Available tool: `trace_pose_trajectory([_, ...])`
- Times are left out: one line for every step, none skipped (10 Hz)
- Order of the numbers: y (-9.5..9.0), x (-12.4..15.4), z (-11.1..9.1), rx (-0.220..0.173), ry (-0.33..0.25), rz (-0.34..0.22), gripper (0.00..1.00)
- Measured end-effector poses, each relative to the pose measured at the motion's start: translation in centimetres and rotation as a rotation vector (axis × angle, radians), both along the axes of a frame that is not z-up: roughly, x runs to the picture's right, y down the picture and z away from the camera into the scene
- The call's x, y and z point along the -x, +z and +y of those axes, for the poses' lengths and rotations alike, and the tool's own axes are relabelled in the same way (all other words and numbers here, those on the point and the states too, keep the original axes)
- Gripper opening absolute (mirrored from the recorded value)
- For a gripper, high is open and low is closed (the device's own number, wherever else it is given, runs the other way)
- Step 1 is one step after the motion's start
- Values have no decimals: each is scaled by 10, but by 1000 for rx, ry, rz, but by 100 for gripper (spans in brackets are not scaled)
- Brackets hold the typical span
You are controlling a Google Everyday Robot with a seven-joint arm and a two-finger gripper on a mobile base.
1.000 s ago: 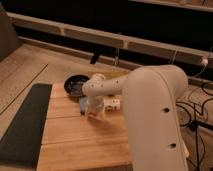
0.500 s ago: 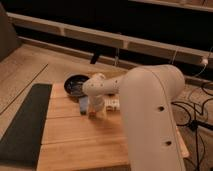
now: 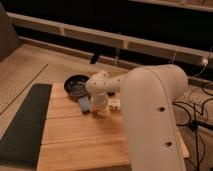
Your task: Place the pepper in the ceramic cup
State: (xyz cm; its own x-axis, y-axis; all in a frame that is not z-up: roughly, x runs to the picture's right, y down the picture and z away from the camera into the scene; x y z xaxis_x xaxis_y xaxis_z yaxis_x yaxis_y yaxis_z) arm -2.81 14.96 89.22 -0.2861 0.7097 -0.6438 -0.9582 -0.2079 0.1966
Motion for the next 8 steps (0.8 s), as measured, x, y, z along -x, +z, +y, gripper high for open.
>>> trace_pose_trajectory([2, -1, 1, 2, -2, 2, 65])
trace_pose_trajectory([5, -3, 2, 6, -7, 5, 65])
trace_pose_trajectory([8, -3, 3, 6, -14, 5, 65])
trace_pose_trajectory([10, -2, 2, 4, -20, 4, 65])
trace_pose_trajectory([11, -1, 1, 1, -24, 2, 65])
trace_pose_trajectory([12, -1, 0, 0, -26, 2, 65])
trace_pose_trajectory([14, 0, -1, 1, -34, -2, 65])
trace_pose_trajectory([15, 0, -1, 5, -49, -8, 65])
